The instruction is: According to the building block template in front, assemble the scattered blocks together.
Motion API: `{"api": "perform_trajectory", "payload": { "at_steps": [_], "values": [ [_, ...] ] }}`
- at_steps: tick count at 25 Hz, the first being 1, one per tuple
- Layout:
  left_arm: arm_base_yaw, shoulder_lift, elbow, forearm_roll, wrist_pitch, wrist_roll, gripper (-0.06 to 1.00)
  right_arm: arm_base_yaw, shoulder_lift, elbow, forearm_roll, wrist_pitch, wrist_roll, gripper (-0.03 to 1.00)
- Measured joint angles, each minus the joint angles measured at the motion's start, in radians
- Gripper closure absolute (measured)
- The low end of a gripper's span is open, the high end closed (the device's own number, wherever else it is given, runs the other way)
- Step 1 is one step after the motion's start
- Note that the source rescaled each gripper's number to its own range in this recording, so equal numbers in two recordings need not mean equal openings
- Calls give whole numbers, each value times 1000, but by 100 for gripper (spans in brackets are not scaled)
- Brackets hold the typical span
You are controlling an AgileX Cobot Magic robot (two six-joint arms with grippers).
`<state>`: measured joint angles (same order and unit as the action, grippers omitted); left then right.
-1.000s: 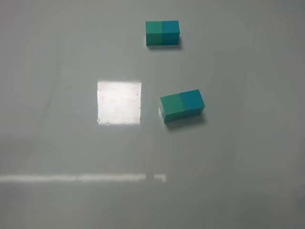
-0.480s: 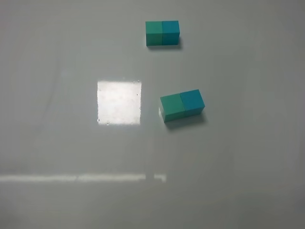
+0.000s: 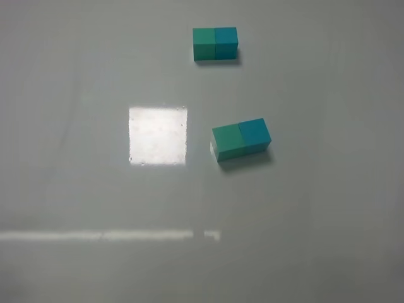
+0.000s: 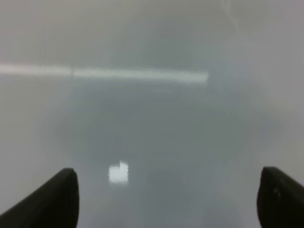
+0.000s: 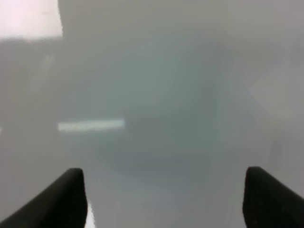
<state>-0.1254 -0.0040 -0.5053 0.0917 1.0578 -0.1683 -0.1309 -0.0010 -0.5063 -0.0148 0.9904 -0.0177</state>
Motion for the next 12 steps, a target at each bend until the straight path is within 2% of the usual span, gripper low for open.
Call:
{"api": "perform_trajectory", "payload": {
  "at_steps": [10, 12],
  "values": [
    [0, 0, 0, -1, -1, 0, 25, 0, 0, 0, 0, 0, 11, 83],
    [1, 0, 0, -1, -2, 0, 25, 0, 0, 0, 0, 0, 18, 89]
  ]
}}
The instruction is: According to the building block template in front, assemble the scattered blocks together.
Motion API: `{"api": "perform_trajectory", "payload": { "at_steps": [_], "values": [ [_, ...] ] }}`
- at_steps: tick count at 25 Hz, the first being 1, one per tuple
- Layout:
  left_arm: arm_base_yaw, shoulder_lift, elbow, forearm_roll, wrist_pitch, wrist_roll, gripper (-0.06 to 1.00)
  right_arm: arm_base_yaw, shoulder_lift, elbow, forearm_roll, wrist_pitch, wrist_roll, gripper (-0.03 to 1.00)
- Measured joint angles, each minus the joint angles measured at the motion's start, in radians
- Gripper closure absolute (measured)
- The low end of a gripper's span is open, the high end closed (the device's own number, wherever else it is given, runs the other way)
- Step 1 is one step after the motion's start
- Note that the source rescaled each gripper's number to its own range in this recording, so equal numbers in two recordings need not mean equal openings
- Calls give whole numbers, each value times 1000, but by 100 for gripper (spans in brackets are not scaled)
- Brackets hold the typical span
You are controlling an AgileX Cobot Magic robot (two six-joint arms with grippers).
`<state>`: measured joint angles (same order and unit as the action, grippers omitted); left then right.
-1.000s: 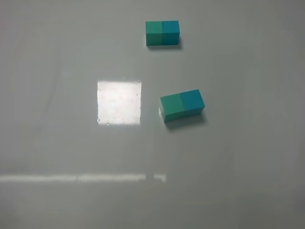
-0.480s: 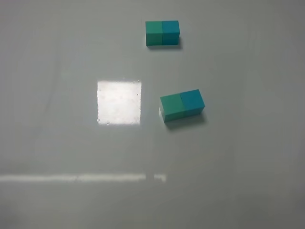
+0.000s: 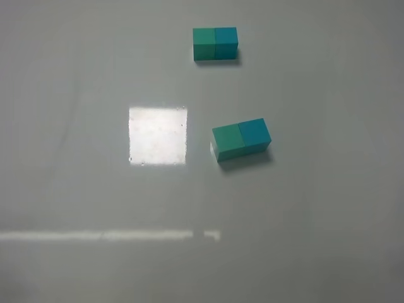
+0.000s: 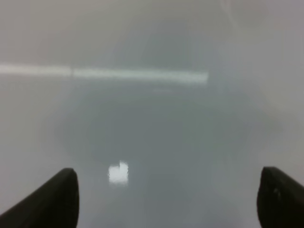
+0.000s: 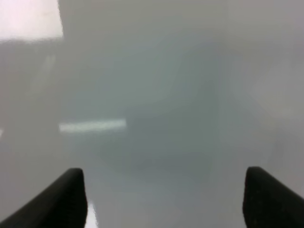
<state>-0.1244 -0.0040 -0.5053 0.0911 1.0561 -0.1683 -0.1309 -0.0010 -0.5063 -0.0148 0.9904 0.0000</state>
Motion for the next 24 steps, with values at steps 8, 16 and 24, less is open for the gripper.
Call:
{"api": "perform_trajectory", "payload": {
  "at_steps": [8, 16, 24],
  "values": [
    [126, 0, 0, -33, -3, -1, 26, 0, 0, 0, 0, 0, 0, 97],
    [139, 0, 0, -38, -4, -2, 26, 0, 0, 0, 0, 0, 0, 97],
    [139, 0, 0, -56, -6, 50, 26, 0, 0, 0, 0, 0, 0, 97]
  ]
}}
